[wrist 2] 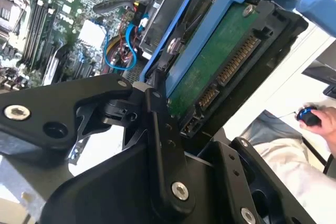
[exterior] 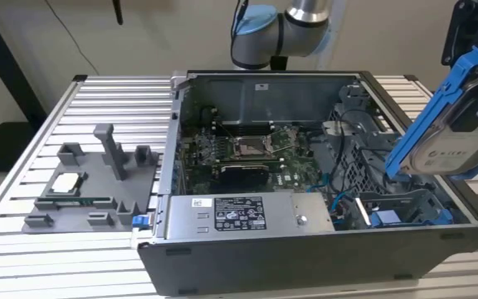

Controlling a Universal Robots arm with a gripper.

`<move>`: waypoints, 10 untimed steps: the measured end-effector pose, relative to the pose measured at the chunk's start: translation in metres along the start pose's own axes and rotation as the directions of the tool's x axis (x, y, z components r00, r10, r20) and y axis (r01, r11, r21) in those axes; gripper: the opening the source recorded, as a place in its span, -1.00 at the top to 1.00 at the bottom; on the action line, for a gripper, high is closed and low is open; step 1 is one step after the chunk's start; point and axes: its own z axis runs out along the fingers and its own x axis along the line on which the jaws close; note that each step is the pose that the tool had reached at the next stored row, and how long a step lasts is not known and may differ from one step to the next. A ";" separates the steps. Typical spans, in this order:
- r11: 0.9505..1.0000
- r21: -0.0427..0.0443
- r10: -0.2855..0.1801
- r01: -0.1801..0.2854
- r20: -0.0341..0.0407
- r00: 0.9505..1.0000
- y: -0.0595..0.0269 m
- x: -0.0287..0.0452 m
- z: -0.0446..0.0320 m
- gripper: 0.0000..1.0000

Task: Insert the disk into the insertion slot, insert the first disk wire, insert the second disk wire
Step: 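Insert the disk into the insertion slot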

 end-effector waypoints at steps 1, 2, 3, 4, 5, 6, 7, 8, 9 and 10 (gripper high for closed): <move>1.000 0.000 0.000 0.000 0.000 1.000 -0.0002 0.0000 0.0006 0.35; 1.000 0.000 0.000 0.000 0.000 1.000 -0.0003 0.0000 0.0013 0.35; 1.000 0.000 0.000 0.000 0.000 1.000 -0.0003 0.0000 0.0019 0.35; 1.000 0.000 0.000 0.000 0.000 1.000 -0.0003 0.0000 0.0025 0.35; 1.000 0.000 0.000 0.000 0.000 1.000 -0.0003 0.0000 0.0030 0.35; 1.000 0.000 0.000 0.000 0.000 1.000 -0.0004 0.0000 0.0035 0.35; 1.000 0.000 0.000 0.000 0.000 1.000 -0.0004 0.0000 0.0038 0.35; 1.000 0.000 0.000 0.000 0.000 1.000 -0.0004 0.0000 0.0041 0.35; 1.000 0.000 0.000 0.000 0.000 1.000 -0.0004 0.0000 0.0044 0.35; 1.000 0.000 0.000 0.000 0.000 1.000 -0.0005 0.0004 0.0046 0.35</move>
